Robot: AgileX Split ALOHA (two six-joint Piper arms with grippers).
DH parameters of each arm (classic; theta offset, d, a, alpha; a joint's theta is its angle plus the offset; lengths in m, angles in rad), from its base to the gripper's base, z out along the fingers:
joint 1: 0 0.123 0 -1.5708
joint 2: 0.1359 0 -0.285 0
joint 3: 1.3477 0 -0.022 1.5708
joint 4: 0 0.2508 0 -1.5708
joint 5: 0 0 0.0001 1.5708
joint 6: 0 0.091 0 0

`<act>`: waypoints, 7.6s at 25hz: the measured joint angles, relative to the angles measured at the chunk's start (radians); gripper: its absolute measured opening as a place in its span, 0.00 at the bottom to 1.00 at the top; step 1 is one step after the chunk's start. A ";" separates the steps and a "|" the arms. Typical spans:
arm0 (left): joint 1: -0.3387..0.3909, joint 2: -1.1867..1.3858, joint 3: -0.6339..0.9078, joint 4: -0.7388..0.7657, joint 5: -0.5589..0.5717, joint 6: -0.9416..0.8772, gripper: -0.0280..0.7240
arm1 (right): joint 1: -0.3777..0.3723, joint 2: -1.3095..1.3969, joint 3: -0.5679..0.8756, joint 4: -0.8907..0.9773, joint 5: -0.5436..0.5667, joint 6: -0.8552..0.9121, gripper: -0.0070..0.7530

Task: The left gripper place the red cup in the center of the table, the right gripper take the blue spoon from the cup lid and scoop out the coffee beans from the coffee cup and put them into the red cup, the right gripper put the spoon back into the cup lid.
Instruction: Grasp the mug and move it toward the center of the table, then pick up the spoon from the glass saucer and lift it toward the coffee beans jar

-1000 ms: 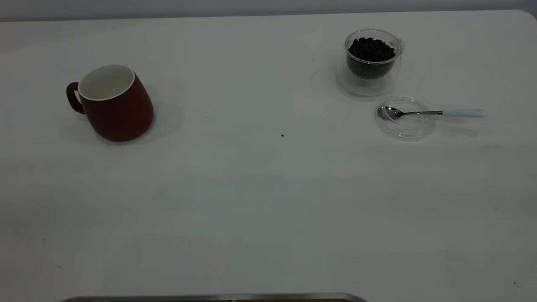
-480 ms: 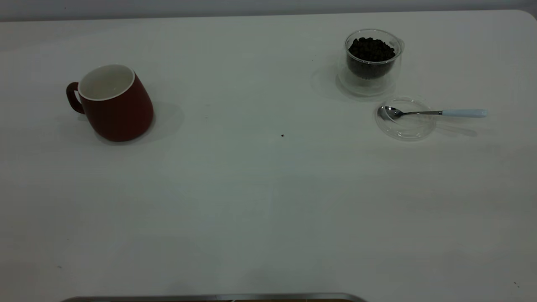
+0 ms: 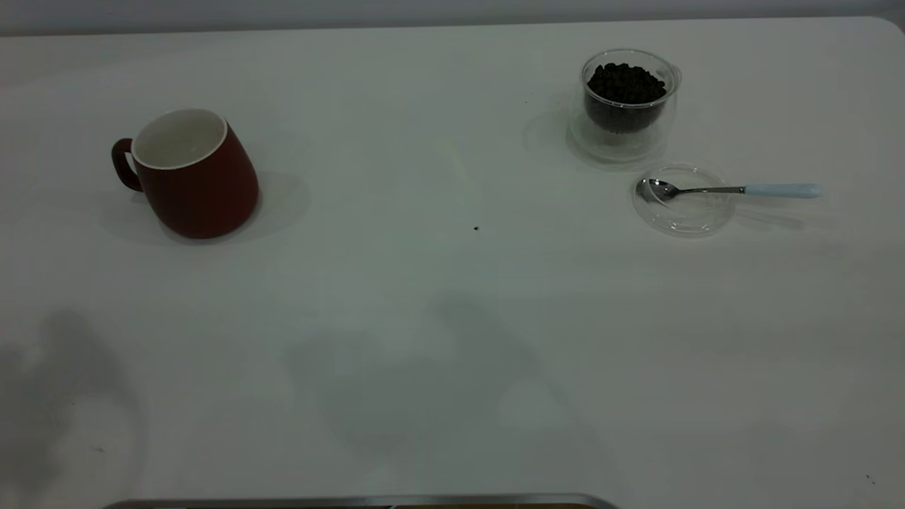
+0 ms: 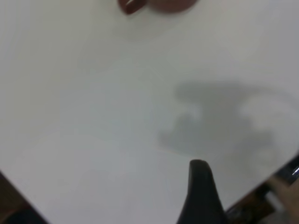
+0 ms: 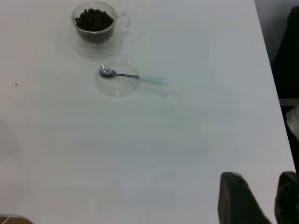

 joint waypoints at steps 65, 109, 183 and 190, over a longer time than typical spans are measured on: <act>-0.347 1.121 -0.487 -0.045 -0.588 0.635 0.75 | 0.000 0.000 0.000 0.000 0.000 0.000 0.32; -0.435 -0.179 -0.502 0.158 0.362 -0.763 0.75 | 0.000 0.000 0.000 0.001 0.000 0.000 0.32; 0.059 -1.207 0.350 -0.029 0.332 -0.741 0.75 | 0.000 0.000 0.000 0.005 0.001 0.018 0.39; 0.059 -1.207 0.350 -0.029 0.332 -0.741 0.75 | 0.000 0.081 -0.070 0.003 0.009 0.022 0.78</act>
